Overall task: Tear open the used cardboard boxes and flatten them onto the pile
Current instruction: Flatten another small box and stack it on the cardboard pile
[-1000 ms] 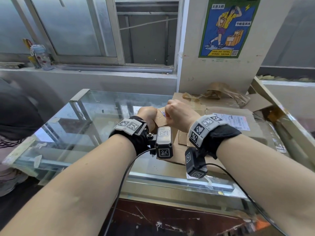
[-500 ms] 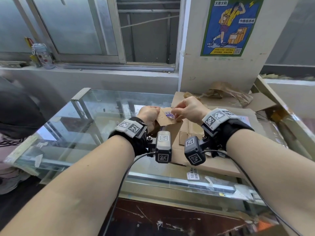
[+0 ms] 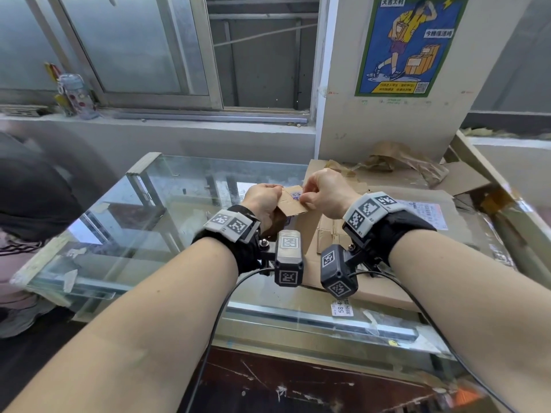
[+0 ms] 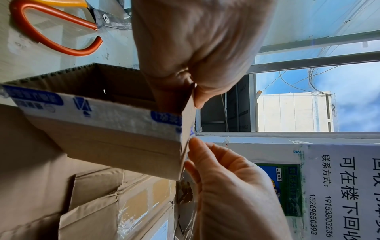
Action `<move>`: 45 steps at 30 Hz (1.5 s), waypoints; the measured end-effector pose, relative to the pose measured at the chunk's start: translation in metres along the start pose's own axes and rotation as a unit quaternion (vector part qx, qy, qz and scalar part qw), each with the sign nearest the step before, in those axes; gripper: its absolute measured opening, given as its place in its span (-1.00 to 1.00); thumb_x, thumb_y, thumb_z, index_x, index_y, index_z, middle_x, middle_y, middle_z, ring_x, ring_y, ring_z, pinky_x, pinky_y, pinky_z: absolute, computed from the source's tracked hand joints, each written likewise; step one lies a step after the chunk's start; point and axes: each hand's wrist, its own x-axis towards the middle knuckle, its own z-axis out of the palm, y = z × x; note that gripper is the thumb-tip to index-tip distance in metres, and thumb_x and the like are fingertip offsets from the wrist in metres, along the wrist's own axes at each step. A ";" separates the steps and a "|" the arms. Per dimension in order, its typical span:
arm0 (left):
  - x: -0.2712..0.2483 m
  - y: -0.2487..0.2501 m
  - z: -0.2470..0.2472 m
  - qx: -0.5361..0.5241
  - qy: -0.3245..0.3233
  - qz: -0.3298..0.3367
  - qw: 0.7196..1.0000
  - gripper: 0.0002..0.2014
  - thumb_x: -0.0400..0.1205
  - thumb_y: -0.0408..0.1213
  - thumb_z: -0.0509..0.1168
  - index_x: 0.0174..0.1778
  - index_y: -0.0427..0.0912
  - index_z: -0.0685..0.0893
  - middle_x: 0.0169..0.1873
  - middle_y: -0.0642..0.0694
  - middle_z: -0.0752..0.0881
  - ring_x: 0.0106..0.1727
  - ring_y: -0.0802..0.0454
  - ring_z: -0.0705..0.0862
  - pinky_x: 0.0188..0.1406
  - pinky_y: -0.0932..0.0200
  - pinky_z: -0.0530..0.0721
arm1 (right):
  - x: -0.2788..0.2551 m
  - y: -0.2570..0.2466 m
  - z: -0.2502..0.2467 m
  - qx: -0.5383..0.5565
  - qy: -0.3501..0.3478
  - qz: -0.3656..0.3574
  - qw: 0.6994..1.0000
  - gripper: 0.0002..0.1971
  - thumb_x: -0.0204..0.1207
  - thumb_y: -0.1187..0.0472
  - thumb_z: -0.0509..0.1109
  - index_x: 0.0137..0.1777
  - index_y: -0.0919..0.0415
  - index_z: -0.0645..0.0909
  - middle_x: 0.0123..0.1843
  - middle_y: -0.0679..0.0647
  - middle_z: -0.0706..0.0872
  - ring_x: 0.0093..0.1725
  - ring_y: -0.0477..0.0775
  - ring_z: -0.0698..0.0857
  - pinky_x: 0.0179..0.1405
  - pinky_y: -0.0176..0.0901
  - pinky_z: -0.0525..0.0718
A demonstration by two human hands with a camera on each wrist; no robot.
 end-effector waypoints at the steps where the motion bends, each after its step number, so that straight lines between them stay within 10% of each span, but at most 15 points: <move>1: 0.000 0.000 0.000 0.000 0.001 0.005 1.000 -0.83 0.74 -0.43 0.11 0.18 -0.28 0.56 -0.25 -0.24 0.63 -0.33 -0.10 0.67 -0.66 0.14 0.65 | 0.001 0.000 0.000 -0.003 0.003 0.005 1.000 -0.87 0.52 0.23 0.44 -0.08 0.31 0.74 0.05 0.15 0.71 -0.01 0.03 0.60 0.01 -0.16 0.54; 19: -0.003 -0.002 -0.001 0.010 -0.030 0.018 0.999 -0.73 0.75 -0.44 0.11 0.35 -0.38 0.48 -0.20 -0.21 0.64 -0.28 -0.03 0.68 -0.57 0.16 0.71 | 0.000 0.006 -0.001 0.179 0.055 0.140 0.972 -0.66 0.60 0.34 0.34 -0.44 0.20 0.51 -0.34 0.13 0.66 -0.12 0.18 0.74 0.08 0.11 0.73; 35: -0.008 -0.001 -0.007 0.000 -0.025 0.010 1.000 -0.72 0.75 -0.41 0.10 0.37 -0.34 0.48 -0.19 -0.22 0.64 -0.28 -0.07 0.67 -0.69 0.14 0.67 | -0.002 0.005 0.009 0.419 0.095 0.242 0.870 -0.76 0.59 0.39 0.32 -0.33 0.29 0.51 -0.25 0.20 0.61 -0.28 0.05 0.65 0.07 0.02 0.70; 39: -0.010 0.000 -0.008 -0.009 -0.016 0.013 1.000 -0.74 0.75 -0.43 0.09 0.34 -0.36 0.49 -0.24 -0.21 0.64 -0.31 -0.06 0.66 -0.70 0.11 0.68 | 0.002 0.008 0.014 0.444 0.112 0.251 0.853 -0.92 0.52 0.44 0.35 -0.20 0.35 0.56 0.05 0.38 0.69 0.07 0.28 0.73 0.19 0.22 0.69; 43: -0.013 0.001 -0.011 -0.012 -0.009 0.015 1.000 -0.78 0.75 -0.43 0.11 0.29 -0.34 0.52 -0.24 -0.20 0.65 -0.32 -0.05 0.68 -0.66 0.10 0.70 | -0.005 0.003 0.012 0.506 0.117 0.272 0.810 -0.86 0.56 0.54 0.25 0.09 0.51 0.53 0.03 0.41 0.68 -0.18 0.21 0.78 -0.35 -0.05 0.78; 45: -0.014 0.001 -0.013 -0.011 -0.006 0.013 1.000 -0.83 0.74 -0.42 0.12 0.20 -0.28 0.55 -0.24 -0.20 0.66 -0.32 -0.05 0.68 -0.65 0.10 0.71 | -0.009 0.003 0.011 0.470 0.103 0.276 0.832 -0.88 0.63 0.53 0.16 -0.10 0.51 0.50 -0.24 0.33 0.68 -0.54 0.05 0.72 -0.65 -0.24 0.66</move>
